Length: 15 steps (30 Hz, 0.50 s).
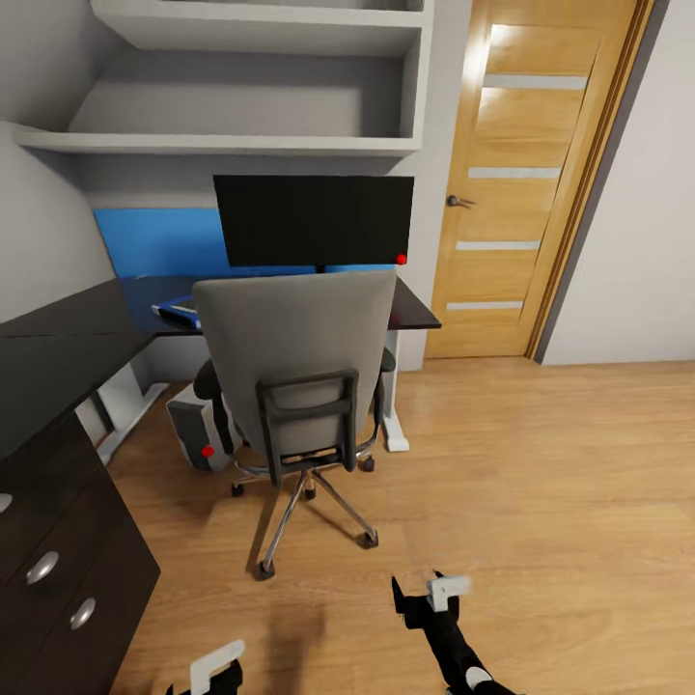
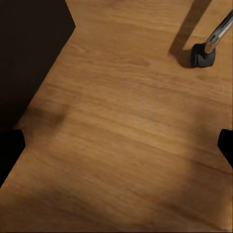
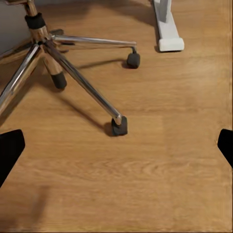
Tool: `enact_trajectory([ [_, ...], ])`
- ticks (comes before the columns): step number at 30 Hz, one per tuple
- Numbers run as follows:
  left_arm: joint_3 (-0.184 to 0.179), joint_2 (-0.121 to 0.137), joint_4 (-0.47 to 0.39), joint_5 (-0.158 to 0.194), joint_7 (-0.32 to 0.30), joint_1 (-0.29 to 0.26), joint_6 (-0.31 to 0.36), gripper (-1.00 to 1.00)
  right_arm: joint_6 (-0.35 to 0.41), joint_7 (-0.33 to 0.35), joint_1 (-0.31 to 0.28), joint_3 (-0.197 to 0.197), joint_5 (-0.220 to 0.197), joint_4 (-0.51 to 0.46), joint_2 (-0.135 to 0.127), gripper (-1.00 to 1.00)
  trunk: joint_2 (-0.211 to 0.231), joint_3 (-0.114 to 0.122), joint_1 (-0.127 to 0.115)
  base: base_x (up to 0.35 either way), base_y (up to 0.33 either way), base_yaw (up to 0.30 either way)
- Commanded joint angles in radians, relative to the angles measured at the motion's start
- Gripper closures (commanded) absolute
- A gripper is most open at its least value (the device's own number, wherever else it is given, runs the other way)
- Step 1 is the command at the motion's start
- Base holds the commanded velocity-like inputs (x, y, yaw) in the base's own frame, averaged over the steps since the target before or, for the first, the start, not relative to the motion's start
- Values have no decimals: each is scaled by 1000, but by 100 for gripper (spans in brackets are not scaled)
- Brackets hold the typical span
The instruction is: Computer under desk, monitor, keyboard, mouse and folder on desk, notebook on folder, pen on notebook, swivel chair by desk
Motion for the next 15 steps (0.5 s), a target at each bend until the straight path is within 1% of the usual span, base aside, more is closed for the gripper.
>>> enact_trajectory([
  [1,-8,1,15,11,5,-1,-8,-100,-6,1,-1,9,-18,14,0,-100,7,2,-4,0,0,0],
  [2,-8,1,48,12,5,-1,-11,-100,-8,1,-1,9,-32,47,1,-100,14,5,-8,0,0,0],
  [3,-6,1,162,26,-4,-1,-16,-100,-11,2,14,8,-52,103,2,-100,21,9,-12,0,0,0],
  [5,-6,1,183,33,-17,-1,-17,-100,-14,3,22,8,-64,116,2,-100,35,15,-19,0,0,0],
  [6,-7,1,204,42,-36,-1,-19,-100,-16,3,30,7,-80,126,2,-100,42,18,-23,0,0,0],
  [8,-7,1,227,50,-61,-1,-19,-100,-19,3,38,7,-95,132,2,-100,56,24,-31,0,0,0],
  [9,-7,1,253,59,-92,-1,-20,-100,-20,3,47,7,-107,138,1,-100,63,27,-35,-6,0,0],
  [10,-6,2,289,74,-141,-1,-20,-100,-23,4,61,7,-116,143,1,-100,70,31,-39,-80,0,0],
  [11,-8,33,395,188,-297,-1,-24,-100,-57,0,141,6,-129,156,-2,-100,77,34,-42,-323,76,0],
  [13,-8,34,425,198,-328,-1,-27,-100,-89,-1,163,6,-129,168,-3,-100,91,40,-50,-329,81,0],
  [15,-8,34,448,201,-344,-1,-38,-100,-105,-1,179,6,-129,172,-4,-100,105,46,-58,-315,74,0],
])
